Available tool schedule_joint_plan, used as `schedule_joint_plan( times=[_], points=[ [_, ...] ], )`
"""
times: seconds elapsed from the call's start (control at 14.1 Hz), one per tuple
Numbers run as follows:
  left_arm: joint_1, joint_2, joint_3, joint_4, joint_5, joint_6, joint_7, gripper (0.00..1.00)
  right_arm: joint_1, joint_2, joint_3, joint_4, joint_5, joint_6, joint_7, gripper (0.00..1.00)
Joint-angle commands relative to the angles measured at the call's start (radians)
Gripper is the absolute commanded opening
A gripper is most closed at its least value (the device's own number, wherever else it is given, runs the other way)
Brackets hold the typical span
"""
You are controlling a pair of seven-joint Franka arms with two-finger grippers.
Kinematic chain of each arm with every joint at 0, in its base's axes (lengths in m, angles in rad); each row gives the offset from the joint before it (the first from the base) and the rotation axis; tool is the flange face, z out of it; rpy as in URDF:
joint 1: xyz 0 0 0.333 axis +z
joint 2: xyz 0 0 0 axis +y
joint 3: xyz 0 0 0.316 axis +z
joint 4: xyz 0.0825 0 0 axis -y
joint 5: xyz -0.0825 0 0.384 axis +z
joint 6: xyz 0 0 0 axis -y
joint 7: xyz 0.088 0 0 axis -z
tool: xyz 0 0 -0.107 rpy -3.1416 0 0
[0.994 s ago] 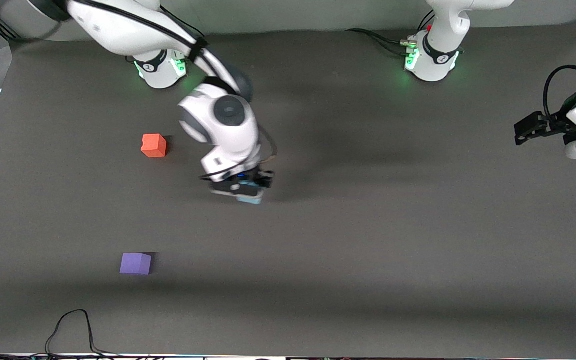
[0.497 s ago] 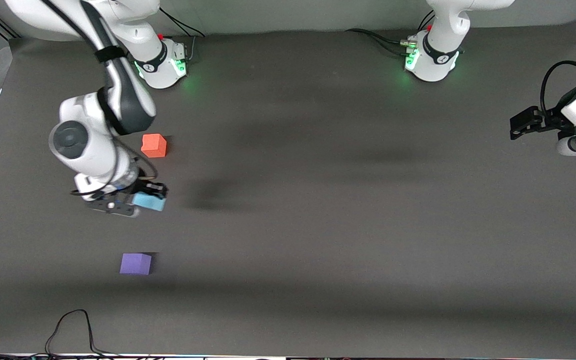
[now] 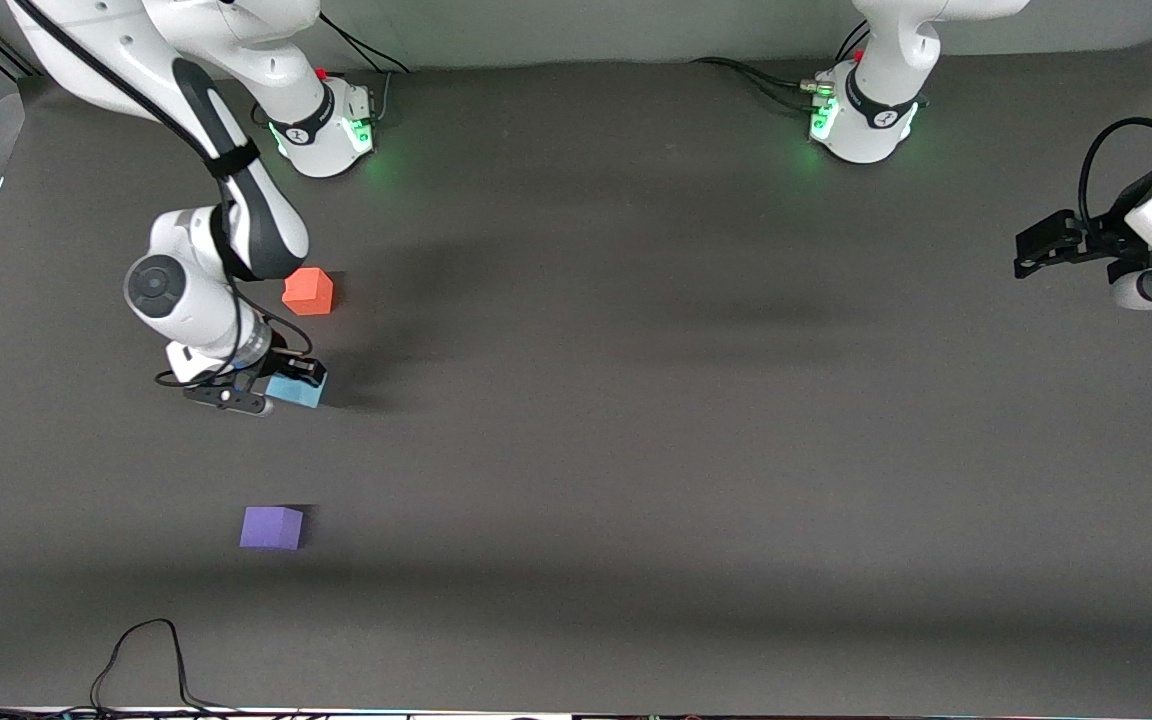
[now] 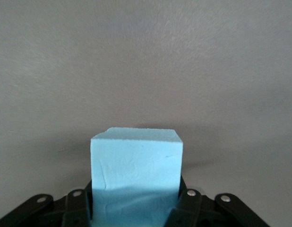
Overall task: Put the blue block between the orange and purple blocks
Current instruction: 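Lower the blue cube between the orange and purple cubes with the right gripper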
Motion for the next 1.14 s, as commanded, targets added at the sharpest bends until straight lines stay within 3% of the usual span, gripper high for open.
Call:
schedule_joint_plan(
  times=[0.0, 0.21, 0.35, 0.43, 0.5, 0.78, 1.06],
  points=[
    [-0.013, 0.011, 0.014, 0.023, -0.012, -0.027, 0.016, 1.00, 0.005, 0.051, -0.024, 0.005, 0.030, 0.056, -0.113, 0.23],
    [-0.013, 0.011, 0.015, 0.019, -0.012, -0.027, 0.016, 1.00, 0.005, 0.065, -0.037, 0.005, 0.030, 0.064, -0.167, 0.30],
    [-0.015, 0.012, 0.014, 0.019, -0.012, -0.027, 0.014, 1.00, 0.005, 0.065, -0.038, 0.005, 0.030, 0.069, -0.182, 0.42],
    [-0.015, 0.012, 0.014, 0.019, -0.012, -0.025, 0.013, 1.00, 0.005, 0.064, -0.040, 0.006, 0.030, 0.067, -0.184, 0.59],
    [-0.015, 0.014, 0.014, 0.020, -0.012, -0.025, 0.014, 1.00, 0.005, 0.062, -0.040, 0.006, 0.030, 0.067, -0.182, 1.00],
    [-0.016, 0.017, 0.014, 0.023, -0.012, -0.024, 0.014, 1.00, 0.007, 0.001, -0.073, 0.011, 0.029, 0.052, -0.185, 1.00],
    [-0.013, 0.022, 0.015, 0.028, -0.009, -0.024, 0.022, 1.00, 0.007, -0.204, -0.090, 0.066, 0.030, -0.179, -0.173, 1.00]
  ],
)
